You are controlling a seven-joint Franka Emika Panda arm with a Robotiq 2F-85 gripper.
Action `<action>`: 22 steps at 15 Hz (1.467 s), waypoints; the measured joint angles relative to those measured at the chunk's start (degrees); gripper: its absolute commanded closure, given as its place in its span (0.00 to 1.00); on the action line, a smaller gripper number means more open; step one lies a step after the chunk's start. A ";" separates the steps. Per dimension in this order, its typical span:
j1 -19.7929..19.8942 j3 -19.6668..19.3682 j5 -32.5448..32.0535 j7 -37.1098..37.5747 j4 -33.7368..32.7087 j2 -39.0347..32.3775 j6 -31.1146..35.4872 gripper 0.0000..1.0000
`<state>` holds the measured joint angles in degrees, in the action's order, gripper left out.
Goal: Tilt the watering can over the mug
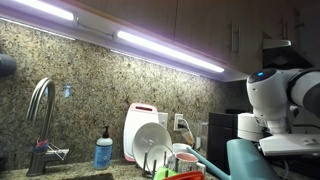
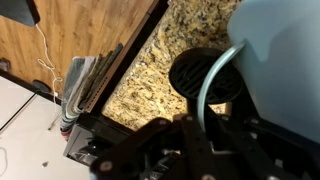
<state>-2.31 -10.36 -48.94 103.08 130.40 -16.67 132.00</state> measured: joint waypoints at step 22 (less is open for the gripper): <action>-1.22 4.21 -19.86 24.97 0.90 -3.69 -4.68 0.98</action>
<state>-3.53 -6.16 -68.81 128.05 131.30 -20.35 127.32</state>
